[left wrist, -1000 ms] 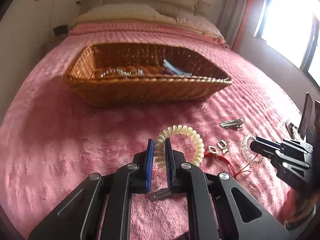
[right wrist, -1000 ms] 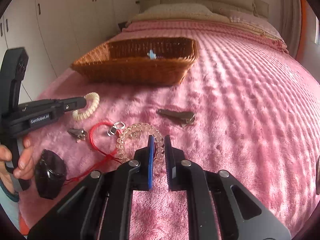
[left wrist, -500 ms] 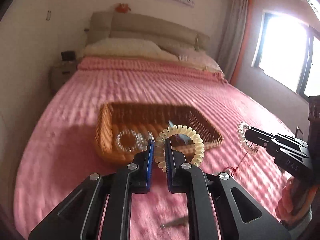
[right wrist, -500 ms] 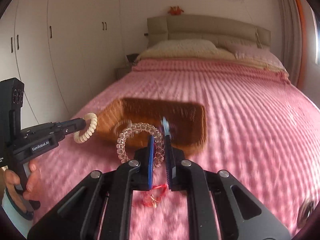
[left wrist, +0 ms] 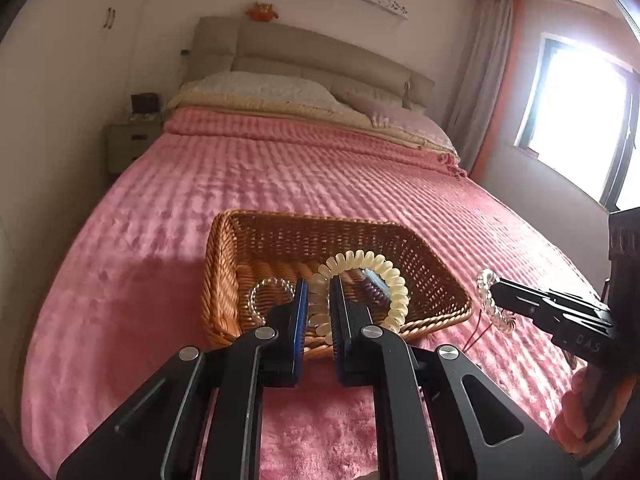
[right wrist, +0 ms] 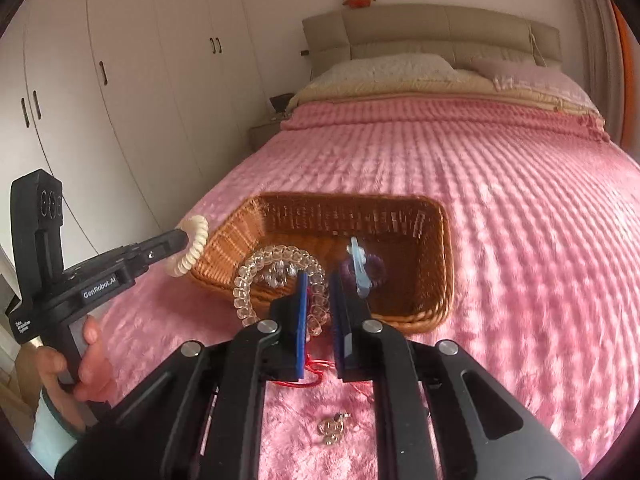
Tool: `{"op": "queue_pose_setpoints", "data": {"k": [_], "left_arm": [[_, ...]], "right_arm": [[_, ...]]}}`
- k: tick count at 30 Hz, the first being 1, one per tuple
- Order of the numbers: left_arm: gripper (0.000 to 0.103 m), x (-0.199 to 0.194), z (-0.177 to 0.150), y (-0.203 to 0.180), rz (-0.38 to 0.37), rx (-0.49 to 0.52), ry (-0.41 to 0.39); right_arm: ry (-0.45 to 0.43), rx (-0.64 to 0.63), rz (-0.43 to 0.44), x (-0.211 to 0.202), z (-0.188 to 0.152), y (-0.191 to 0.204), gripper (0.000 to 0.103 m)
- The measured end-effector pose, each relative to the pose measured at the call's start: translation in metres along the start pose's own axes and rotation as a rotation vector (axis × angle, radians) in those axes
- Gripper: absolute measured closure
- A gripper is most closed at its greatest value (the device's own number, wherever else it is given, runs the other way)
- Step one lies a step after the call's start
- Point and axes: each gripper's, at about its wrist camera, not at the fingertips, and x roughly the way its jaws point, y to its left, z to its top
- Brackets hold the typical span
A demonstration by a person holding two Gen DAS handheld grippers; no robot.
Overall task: Organize jewelry
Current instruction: 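Carry both coils over the basket and open both tools to drop them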
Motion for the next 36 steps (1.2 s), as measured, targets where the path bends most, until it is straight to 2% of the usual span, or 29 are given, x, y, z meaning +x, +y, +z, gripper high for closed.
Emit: {"op": "queue_pose_setpoints", "data": {"k": [5, 8, 13, 16, 19, 25, 27, 30, 33, 36], "left_arm": [[0.094, 0.011, -0.003, 0.009, -0.002, -0.027, 0.017], [0.094, 0.013, -0.007, 0.013, -0.006, -0.037, 0.016], [0.094, 0.020, -0.014, 0.017, -0.016, -0.058, 0.027], [0.094, 0.021, -0.015, 0.017, -0.016, -0.053, 0.031], [0.094, 0.020, -0.009, 0.015, -0.016, -0.045, 0.024], [0.094, 0.017, 0.021, 0.004, 0.020, -0.003, -0.012], [0.094, 0.025, 0.033, 0.003, 0.023, -0.003, -0.011], [0.094, 0.044, 0.042, 0.004, 0.026, -0.013, 0.013], [0.094, 0.076, 0.044, 0.009, 0.052, -0.018, 0.074], [0.094, 0.097, 0.041, 0.017, 0.074, -0.032, 0.123]], "right_arm": [[0.028, 0.038, 0.020, 0.013, -0.005, -0.008, 0.094], [0.046, 0.045, 0.081, 0.012, -0.019, -0.012, 0.094], [0.124, 0.040, 0.047, 0.017, -0.053, -0.012, 0.094], [0.123, 0.039, 0.030, 0.018, -0.056, -0.010, 0.094], [0.060, 0.025, 0.016, 0.007, -0.039, -0.005, 0.094], [-0.048, -0.019, -0.051, 0.008, 0.025, 0.004, 0.094], [-0.036, -0.017, -0.064, 0.025, 0.045, 0.001, 0.094], [0.016, -0.032, -0.103, 0.058, 0.058, -0.004, 0.094], [0.116, 0.002, -0.144, 0.105, 0.061, -0.021, 0.094], [0.161, 0.051, -0.160, 0.128, 0.055, -0.039, 0.094]]}}
